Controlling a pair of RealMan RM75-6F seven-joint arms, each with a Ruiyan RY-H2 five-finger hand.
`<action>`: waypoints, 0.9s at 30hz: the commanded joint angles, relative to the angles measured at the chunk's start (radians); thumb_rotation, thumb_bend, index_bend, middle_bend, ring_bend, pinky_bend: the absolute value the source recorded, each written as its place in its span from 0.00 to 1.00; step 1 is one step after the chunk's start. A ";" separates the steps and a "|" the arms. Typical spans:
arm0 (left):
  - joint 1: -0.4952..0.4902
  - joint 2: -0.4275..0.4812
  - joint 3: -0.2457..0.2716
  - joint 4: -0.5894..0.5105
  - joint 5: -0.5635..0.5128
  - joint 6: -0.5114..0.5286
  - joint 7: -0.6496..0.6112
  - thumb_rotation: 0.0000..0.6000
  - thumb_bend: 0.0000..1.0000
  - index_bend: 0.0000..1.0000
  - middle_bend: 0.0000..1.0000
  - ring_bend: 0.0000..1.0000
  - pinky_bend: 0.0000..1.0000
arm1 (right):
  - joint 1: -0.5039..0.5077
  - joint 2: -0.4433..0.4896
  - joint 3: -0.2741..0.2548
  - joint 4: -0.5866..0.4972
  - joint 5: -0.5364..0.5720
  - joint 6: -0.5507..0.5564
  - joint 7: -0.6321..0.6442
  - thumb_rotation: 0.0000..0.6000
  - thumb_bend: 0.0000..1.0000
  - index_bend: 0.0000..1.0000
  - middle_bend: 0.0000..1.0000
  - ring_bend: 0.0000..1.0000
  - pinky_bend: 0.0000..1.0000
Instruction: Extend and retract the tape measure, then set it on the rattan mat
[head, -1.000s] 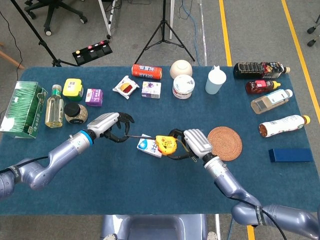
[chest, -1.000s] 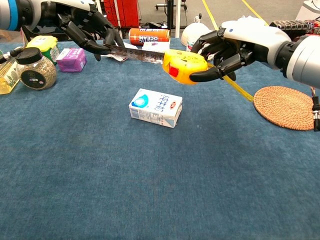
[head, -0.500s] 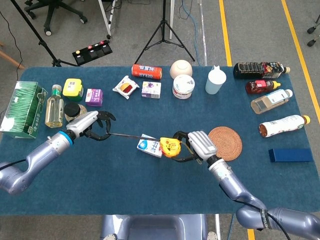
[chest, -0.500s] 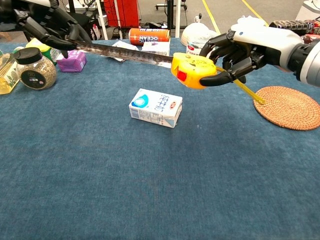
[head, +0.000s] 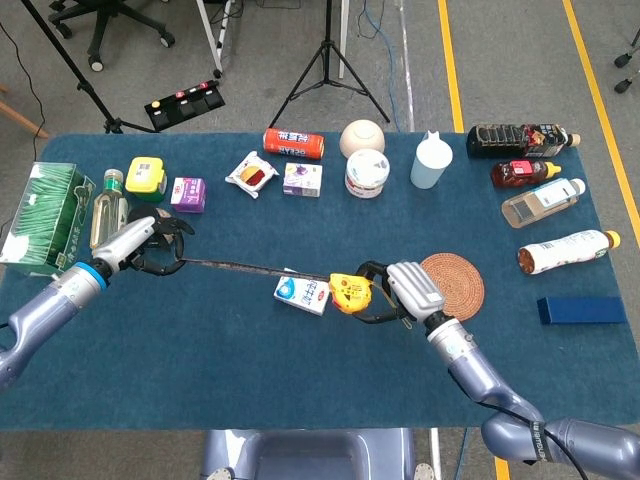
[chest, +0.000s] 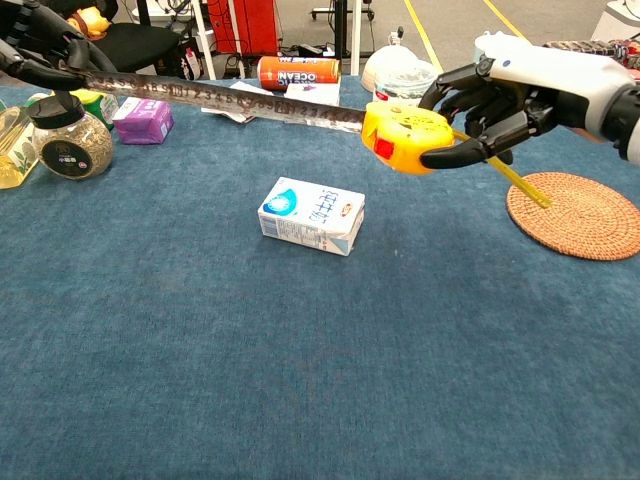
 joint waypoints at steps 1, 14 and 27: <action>0.004 0.010 0.013 0.015 0.018 0.011 -0.029 1.00 0.40 0.65 0.27 0.17 0.36 | -0.003 0.004 -0.002 0.001 -0.003 0.000 0.005 0.68 0.27 0.52 0.50 0.66 0.69; 0.002 0.021 0.044 0.038 0.043 0.026 -0.090 1.00 0.40 0.65 0.27 0.17 0.36 | -0.012 0.008 -0.009 0.012 -0.014 -0.005 0.028 0.68 0.27 0.52 0.50 0.66 0.69; -0.052 -0.023 0.028 -0.005 0.007 0.006 -0.012 1.00 0.39 0.65 0.27 0.17 0.36 | 0.004 -0.021 0.009 0.021 -0.001 -0.015 0.022 0.68 0.27 0.52 0.50 0.66 0.69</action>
